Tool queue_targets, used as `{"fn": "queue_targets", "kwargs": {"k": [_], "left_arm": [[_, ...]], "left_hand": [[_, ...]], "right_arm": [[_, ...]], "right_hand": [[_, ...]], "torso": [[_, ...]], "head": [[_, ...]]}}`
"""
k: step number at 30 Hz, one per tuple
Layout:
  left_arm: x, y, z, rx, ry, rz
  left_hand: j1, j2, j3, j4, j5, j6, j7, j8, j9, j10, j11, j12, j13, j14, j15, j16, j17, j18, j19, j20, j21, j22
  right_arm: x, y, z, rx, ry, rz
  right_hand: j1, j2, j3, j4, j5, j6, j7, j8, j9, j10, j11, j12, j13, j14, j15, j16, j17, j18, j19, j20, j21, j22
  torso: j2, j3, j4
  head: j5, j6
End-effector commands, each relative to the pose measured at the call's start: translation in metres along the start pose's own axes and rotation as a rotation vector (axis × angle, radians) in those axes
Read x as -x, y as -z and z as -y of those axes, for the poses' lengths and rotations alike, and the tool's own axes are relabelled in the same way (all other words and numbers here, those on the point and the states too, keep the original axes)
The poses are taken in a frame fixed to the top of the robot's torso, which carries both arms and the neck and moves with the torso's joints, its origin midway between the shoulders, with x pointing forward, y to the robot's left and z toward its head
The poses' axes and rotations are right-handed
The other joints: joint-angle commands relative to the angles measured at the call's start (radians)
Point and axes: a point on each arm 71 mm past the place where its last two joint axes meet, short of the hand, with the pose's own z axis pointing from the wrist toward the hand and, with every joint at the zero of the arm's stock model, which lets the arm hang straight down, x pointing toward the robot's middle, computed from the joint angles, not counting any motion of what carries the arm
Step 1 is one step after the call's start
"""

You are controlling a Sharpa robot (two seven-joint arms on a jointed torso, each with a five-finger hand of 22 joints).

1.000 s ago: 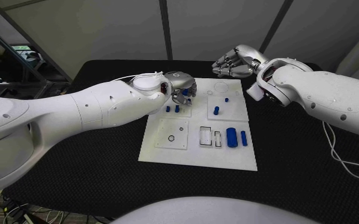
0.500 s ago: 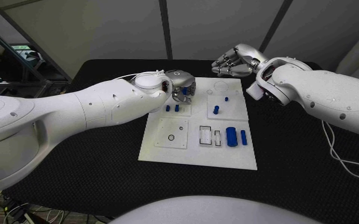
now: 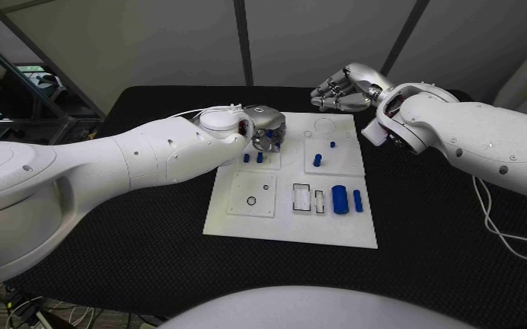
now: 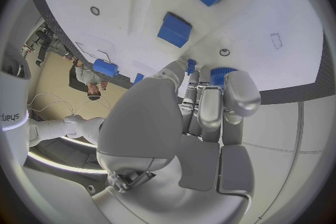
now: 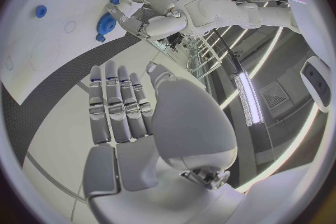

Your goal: Assemble the parts on the task board

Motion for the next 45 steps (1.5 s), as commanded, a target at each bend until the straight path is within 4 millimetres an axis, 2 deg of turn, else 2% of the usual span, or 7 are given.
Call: {"fn": "queue_targets", "kwargs": {"k": [1, 8, 18, 31, 45], "left_arm": [[-0.001, 0.000, -0.001, 0.012, -0.007, -0.021], [-0.002, 0.000, -0.001, 0.008, -0.007, -0.027], [-0.003, 0.000, 0.002, -0.019, -0.004, -0.020], [-0.002, 0.004, 0.001, -0.027, 0.033, 0.017], [0.027, 0.014, -0.006, -0.008, 0.101, 0.132]], "left_hand": [[0.003, -0.002, 0.007, -0.002, -0.003, 0.009, -0.001, -0.004, -0.001, 0.008, 0.000, -0.003, -0.001, 0.008, 0.001, 0.007, 0.002, -0.113, 0.010, 0.000, 0.010, 0.141], [0.021, 0.004, 0.045, -0.010, -0.002, 0.038, -0.004, -0.005, -0.001, 0.041, -0.007, -0.014, -0.005, 0.023, -0.005, 0.025, 0.025, -0.120, 0.021, -0.004, 0.058, 0.156], [0.032, 0.015, 0.115, -0.028, -0.006, 0.093, -0.020, -0.013, 0.006, 0.111, -0.026, -0.067, -0.015, 0.040, -0.019, 0.038, 0.040, -0.126, 0.032, -0.017, 0.106, 0.167], [0.005, 0.004, 0.150, -0.041, -0.008, 0.114, -0.016, -0.037, 0.008, 0.151, -0.025, -0.127, -0.020, 0.043, -0.020, 0.038, 0.034, -0.129, 0.034, -0.021, 0.123, 0.169], [-0.010, -0.005, 0.154, -0.041, -0.008, 0.117, -0.009, -0.046, 0.008, 0.162, -0.019, -0.144, -0.020, 0.043, -0.017, 0.038, 0.032, -0.130, 0.035, -0.020, 0.129, 0.170]], "right_arm": [[0.001, 0.000, -0.002, 0.012, 0.003, 0.003], [0.000, 0.000, -0.002, 0.012, 0.003, 0.003], [0.000, -0.001, -0.002, 0.013, 0.002, 0.002], [0.000, 0.000, -0.002, 0.012, 0.003, 0.002], [0.003, 0.001, 0.001, 0.006, 0.005, 0.005]], "right_hand": [[-0.001, 0.007, 0.006, 0.001, 0.005, -0.008, 0.002, 0.002, 0.001, -0.005, 0.002, 0.003, -0.001, -0.007, 0.003, -0.002, -0.001, 0.006, 0.006, 0.002, -0.005, 0.000], [-0.001, 0.007, 0.006, 0.001, 0.005, -0.008, 0.002, 0.002, 0.001, -0.005, 0.002, 0.003, -0.001, -0.007, 0.003, -0.002, -0.001, 0.006, 0.006, 0.002, -0.005, 0.000], [-0.001, 0.007, 0.006, 0.001, 0.005, -0.008, 0.002, 0.002, 0.001, -0.005, 0.002, 0.003, -0.001, -0.007, 0.003, -0.002, -0.001, 0.006, 0.006, 0.002, -0.005, 0.000], [-0.001, 0.008, 0.007, 0.001, 0.005, -0.008, 0.002, 0.002, 0.001, -0.005, 0.002, 0.003, -0.001, -0.007, 0.003, -0.002, -0.002, 0.006, 0.006, 0.002, -0.007, 0.000], [-0.001, 0.008, 0.007, 0.001, 0.005, -0.008, 0.002, 0.002, 0.001, -0.005, 0.002, 0.003, -0.001, -0.007, 0.003, -0.002, -0.002, 0.006, 0.006, 0.002, -0.007, 0.000]], "torso": [[0.000, -0.0003, 0.0015], [0.000, -0.0003, 0.0002], [-0.001, 0.0001, 0.0006], [-0.001, 0.0001, 0.0006], [-0.002, -0.0004, 0.0032]], "head": [[0.000, 0.000], [0.001, -0.001], [0.002, -0.001], [0.002, 0.002], [0.000, 0.007]]}}
